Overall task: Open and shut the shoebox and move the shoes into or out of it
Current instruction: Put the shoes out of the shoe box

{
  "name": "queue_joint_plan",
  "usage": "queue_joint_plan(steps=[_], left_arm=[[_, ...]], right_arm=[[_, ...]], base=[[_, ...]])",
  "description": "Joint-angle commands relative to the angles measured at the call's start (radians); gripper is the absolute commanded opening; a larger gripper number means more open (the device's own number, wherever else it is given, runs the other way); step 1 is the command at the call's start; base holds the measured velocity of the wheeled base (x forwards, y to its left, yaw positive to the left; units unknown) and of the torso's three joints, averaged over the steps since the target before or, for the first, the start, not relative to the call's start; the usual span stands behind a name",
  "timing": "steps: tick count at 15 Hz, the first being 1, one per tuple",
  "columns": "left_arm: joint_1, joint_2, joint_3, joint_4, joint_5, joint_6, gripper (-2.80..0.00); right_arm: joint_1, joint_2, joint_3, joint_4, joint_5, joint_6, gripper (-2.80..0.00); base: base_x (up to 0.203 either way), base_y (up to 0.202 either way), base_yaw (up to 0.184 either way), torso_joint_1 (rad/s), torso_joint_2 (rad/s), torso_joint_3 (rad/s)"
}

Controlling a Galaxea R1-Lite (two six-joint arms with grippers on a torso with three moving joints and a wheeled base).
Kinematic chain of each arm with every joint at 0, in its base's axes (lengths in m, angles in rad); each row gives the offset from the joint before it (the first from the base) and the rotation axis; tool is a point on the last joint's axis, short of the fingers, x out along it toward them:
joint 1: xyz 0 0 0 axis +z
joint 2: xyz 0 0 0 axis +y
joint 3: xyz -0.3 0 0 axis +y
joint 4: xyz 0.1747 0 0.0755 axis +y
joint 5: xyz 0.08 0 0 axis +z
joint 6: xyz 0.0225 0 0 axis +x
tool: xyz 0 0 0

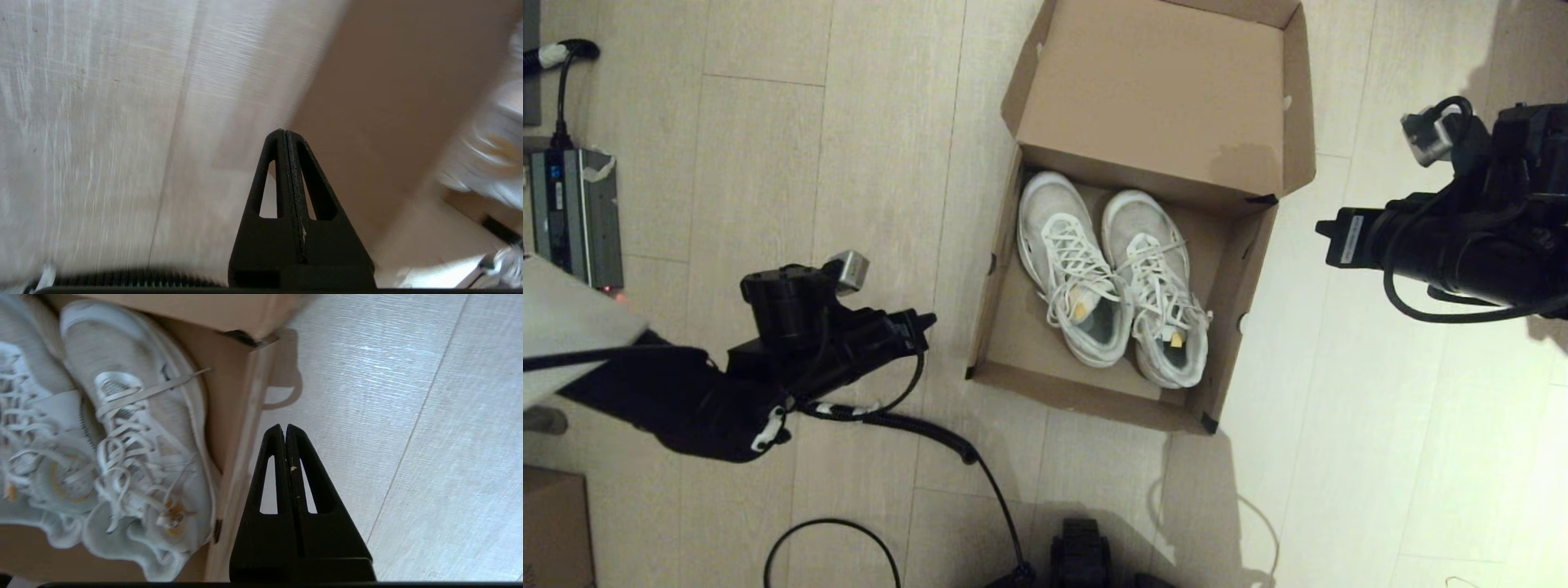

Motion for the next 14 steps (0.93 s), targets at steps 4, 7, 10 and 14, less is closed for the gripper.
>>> queue_joint_plan(steps=[4, 7, 10, 14], left_arm=[[-0.06, 0.158, -0.2, -0.025, 0.009, -0.165, -2.8], [-0.086, 0.158, -0.28, -0.061, 0.073, -0.175, -2.8], [-0.129, 0.159, -0.315, -0.058, 0.089, -0.176, -2.8], [-0.221, 0.163, -0.332, -0.046, 0.102, -0.177, -2.8]], right_arm=[[0.039, -0.092, 0.085, 0.023, 0.001, -0.002, -2.8], [0.058, -0.163, 0.157, 0.024, 0.005, -0.017, -2.8], [0.066, -0.203, 0.2, 0.024, 0.007, -0.019, -2.8], [0.069, -0.243, 0.238, 0.031, 0.007, -0.022, -2.8]], base=[[0.0, 0.0, 0.0, 0.0, 0.0, 0.0], [0.0, 0.0, 0.0, 0.0, 0.0, 0.0], [0.0, 0.0, 0.0, 0.0, 0.0, 0.0], [0.0, 0.0, 0.0, 0.0, 0.0, 0.0]])
